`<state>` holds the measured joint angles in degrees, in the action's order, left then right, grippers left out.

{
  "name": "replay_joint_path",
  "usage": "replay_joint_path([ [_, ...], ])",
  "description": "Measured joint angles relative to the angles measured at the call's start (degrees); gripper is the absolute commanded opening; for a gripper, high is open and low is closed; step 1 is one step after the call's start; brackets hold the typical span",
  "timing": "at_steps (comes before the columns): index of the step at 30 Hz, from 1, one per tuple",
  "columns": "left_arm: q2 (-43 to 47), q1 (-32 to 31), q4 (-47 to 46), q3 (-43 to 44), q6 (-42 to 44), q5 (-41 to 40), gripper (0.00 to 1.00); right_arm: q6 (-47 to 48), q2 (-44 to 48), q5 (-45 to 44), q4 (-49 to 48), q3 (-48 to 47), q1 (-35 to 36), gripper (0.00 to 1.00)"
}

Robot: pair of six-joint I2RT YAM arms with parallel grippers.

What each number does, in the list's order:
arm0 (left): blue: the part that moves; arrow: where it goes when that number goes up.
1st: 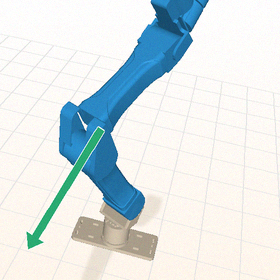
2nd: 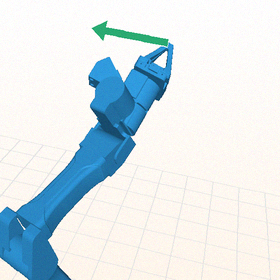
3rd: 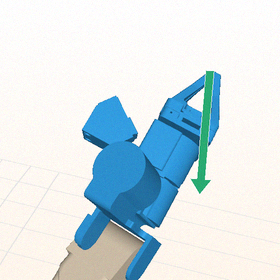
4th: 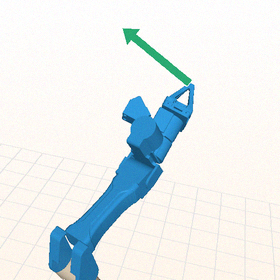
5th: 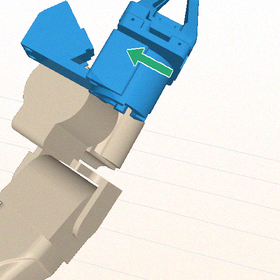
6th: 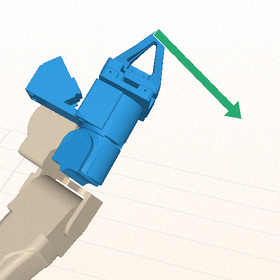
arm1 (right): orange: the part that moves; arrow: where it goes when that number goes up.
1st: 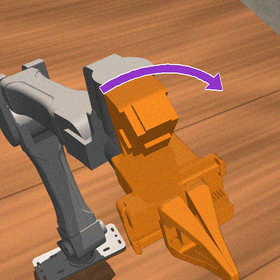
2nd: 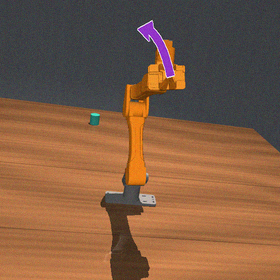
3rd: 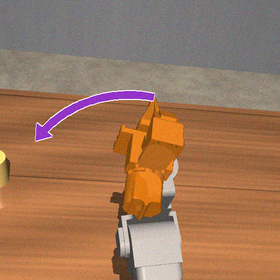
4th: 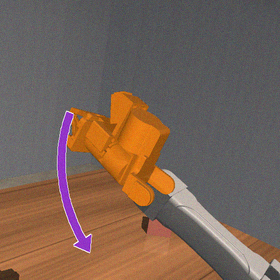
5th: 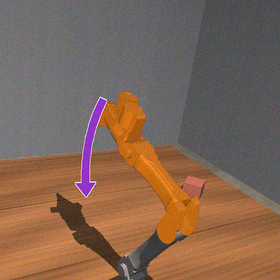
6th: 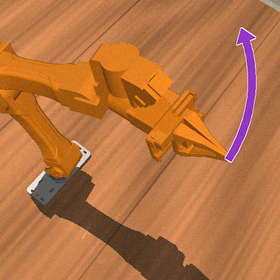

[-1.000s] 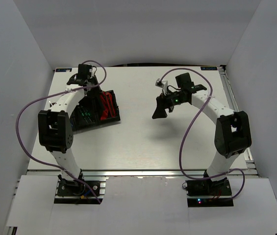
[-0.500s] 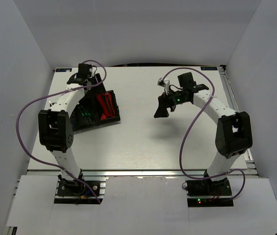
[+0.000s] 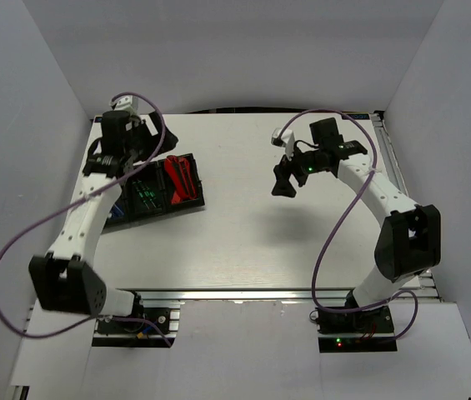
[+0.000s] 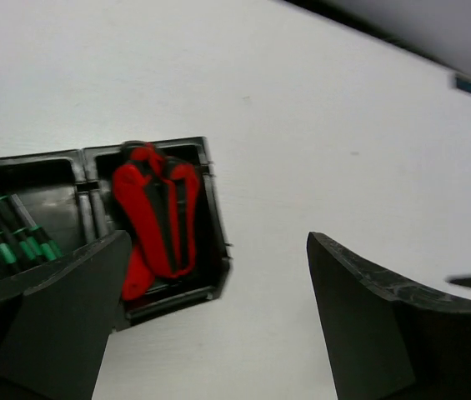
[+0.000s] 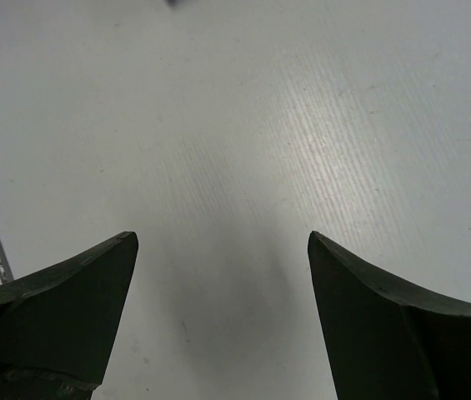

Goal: Sort the tools into containers

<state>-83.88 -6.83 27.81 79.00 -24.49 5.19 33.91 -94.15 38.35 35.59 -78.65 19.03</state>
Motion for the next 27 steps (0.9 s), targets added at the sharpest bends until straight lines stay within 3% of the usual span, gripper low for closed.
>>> replay_joint_path([
  [7, 23.69, -0.02, -16.41, -20.76, -5.46, 11.17, 0.98, 0.72, 3.3, -5.75, -0.9, -2.95, -0.66, 0.89],
  [12, 34.36, -0.02, -23.96, -31.93, -9.09, 16.15, 0.98, -3.98, 6.88, -13.16, -5.2, -3.23, -1.05, 0.89],
  [18, 40.15, -0.02, -24.74, -34.12, -10.32, 19.32, 0.98, -10.69, 11.34, -20.7, -8.46, -2.93, -2.64, 0.89],
  [27, 48.09, -0.02, -21.99, -35.32, -11.1, 20.79, 0.98, -15.54, 18.64, -21.77, -9.55, 2.56, -3.26, 0.89],
])
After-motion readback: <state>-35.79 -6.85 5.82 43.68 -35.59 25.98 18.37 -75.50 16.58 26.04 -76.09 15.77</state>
